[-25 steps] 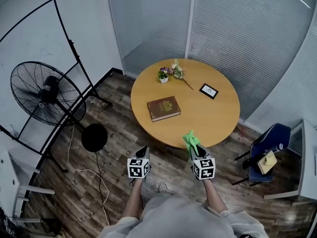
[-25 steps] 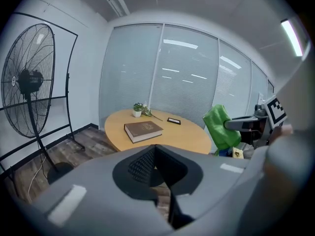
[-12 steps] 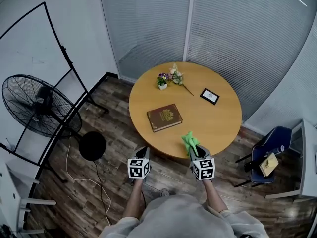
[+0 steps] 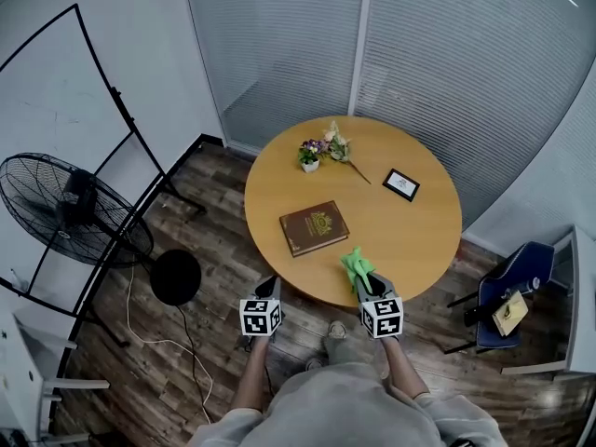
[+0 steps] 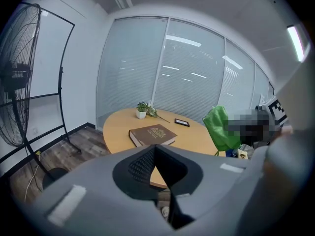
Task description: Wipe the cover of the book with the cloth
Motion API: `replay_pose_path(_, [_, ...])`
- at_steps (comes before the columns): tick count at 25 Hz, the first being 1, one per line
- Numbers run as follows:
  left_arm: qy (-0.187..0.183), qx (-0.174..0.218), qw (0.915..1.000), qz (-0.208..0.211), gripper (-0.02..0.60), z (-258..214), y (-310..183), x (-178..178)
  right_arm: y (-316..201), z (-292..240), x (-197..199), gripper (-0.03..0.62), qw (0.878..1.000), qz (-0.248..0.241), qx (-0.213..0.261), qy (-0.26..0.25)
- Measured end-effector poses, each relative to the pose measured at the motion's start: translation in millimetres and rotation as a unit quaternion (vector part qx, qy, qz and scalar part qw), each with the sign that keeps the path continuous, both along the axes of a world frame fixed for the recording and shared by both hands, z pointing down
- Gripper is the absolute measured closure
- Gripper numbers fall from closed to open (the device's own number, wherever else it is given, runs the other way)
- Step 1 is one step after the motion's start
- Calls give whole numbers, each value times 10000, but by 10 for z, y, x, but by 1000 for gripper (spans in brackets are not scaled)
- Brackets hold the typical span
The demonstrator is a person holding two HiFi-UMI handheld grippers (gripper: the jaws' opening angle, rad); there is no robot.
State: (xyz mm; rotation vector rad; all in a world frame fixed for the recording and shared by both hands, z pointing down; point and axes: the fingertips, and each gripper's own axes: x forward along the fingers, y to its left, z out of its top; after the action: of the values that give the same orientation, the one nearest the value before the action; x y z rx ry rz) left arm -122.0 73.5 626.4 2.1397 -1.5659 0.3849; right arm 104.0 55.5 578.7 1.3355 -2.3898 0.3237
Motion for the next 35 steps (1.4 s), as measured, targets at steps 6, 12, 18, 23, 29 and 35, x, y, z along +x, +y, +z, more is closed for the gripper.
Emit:
replay_pose_path(6, [-28,-48,10000,-24,575,43,-257,-18,-281,69,-32,523,10000,-45,-67,-21])
replay_pose_path(12, [16,-113,9998,-190,575,77,-591,-82,-679,103,-88,523,9998,-194,-98,-19])
replay_pose_path(18, [-7,-165,9995,-272,575,77,-952,-54,-1135,50,-112,523,9994,-340,-74,-35])
replay_pose_path(23, [-57,-253,9989,-399,575,95,-1245,-85,-1530,21,-144,523,9988,-478,-85,-59])
replay_pose_path(29, [-96,-306,9977,-599,575,71,-1583,-131,-2000,-24,-215,523,9982,-567,-118,-166])
replay_pose_path(35, [-110,-434,9963,-739,575,125,-1804,-135,-2320,-27,-316,523,9969,-721,-216,-237])
